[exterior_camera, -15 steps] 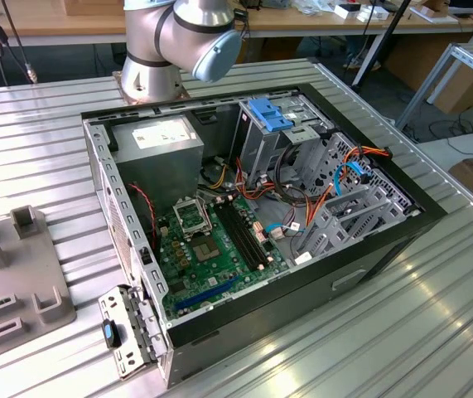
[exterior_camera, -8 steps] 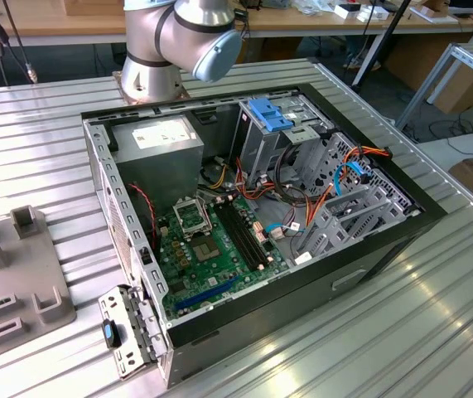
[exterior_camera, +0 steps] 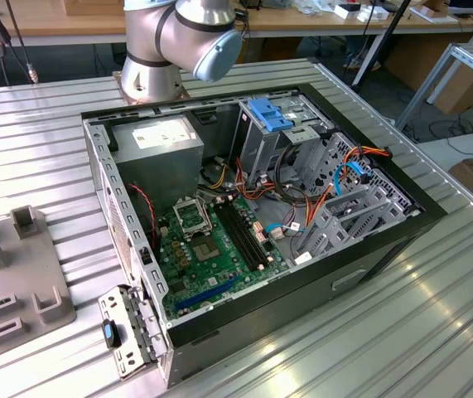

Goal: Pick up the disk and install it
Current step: 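Pick up the disk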

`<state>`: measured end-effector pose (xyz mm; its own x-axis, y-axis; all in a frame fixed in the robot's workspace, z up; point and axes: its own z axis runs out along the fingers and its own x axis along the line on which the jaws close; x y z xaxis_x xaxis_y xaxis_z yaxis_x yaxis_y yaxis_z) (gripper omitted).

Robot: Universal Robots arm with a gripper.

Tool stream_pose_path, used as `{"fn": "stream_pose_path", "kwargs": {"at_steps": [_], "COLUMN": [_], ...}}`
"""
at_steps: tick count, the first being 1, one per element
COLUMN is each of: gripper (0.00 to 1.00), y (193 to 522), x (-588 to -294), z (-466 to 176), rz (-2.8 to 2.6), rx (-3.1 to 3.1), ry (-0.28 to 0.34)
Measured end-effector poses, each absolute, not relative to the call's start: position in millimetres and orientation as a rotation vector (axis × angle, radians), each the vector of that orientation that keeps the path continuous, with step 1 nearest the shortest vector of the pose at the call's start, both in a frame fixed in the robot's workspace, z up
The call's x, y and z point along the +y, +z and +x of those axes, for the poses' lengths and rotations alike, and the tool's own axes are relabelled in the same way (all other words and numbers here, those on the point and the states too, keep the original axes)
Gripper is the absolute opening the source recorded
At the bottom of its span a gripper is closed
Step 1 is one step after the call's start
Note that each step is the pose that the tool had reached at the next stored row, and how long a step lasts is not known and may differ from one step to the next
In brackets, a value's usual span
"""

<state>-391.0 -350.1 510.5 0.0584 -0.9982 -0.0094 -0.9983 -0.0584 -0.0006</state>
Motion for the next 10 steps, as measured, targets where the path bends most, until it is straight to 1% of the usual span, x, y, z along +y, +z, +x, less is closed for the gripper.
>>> {"fn": "stream_pose_path", "kwargs": {"at_steps": [10], "gripper": [0.37], "y": [510.5], "x": [-350.1], "z": [-380.2], "rz": [-2.28], "rx": [2.151], "ry": [0.01]}}
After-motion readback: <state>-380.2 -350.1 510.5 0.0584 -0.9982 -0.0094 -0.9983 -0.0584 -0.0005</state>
